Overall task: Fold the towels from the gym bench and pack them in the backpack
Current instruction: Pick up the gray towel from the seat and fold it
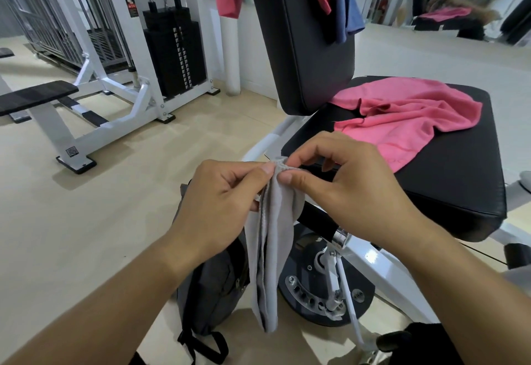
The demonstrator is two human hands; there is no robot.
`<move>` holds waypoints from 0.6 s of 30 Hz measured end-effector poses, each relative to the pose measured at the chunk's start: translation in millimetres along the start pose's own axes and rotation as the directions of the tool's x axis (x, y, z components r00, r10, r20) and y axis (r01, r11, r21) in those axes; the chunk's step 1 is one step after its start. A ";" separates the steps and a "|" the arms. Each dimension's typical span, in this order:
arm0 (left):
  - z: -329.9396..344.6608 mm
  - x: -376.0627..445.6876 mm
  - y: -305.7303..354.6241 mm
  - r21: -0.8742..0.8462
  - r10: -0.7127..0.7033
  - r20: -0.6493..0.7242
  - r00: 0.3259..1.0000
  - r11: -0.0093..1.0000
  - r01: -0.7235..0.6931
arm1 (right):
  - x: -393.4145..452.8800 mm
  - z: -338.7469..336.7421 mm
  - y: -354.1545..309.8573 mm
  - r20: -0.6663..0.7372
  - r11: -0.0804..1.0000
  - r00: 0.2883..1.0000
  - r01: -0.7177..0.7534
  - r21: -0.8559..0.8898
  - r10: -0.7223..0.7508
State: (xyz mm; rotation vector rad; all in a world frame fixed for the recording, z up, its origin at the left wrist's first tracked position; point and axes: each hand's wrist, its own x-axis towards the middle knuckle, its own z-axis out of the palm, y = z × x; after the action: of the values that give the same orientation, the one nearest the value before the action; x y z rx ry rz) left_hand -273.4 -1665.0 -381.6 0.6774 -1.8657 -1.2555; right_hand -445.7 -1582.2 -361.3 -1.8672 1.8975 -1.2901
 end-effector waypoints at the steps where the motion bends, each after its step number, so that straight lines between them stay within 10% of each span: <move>1: -0.2 -0.2 0.8 0.012 0.017 0.001 1.000 1.000 -0.017 | -0.1 0.3 -0.1 0.005 1.000 1.000 0.002 -0.002 -0.002; 18: -14.2 3.2 -5.4 -0.025 0.057 0.096 0.994 0.998 -0.055 | -0.3 -4.6 -7.1 0.119 1.000 0.993 0.012 0.023 -0.015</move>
State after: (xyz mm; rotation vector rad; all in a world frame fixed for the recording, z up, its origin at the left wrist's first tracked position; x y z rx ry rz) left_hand -263.4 -1676.8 -382.6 0.5571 -1.9324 -1.2912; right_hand -443.5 -1578.7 -354.0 -1.9041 1.8061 -1.1707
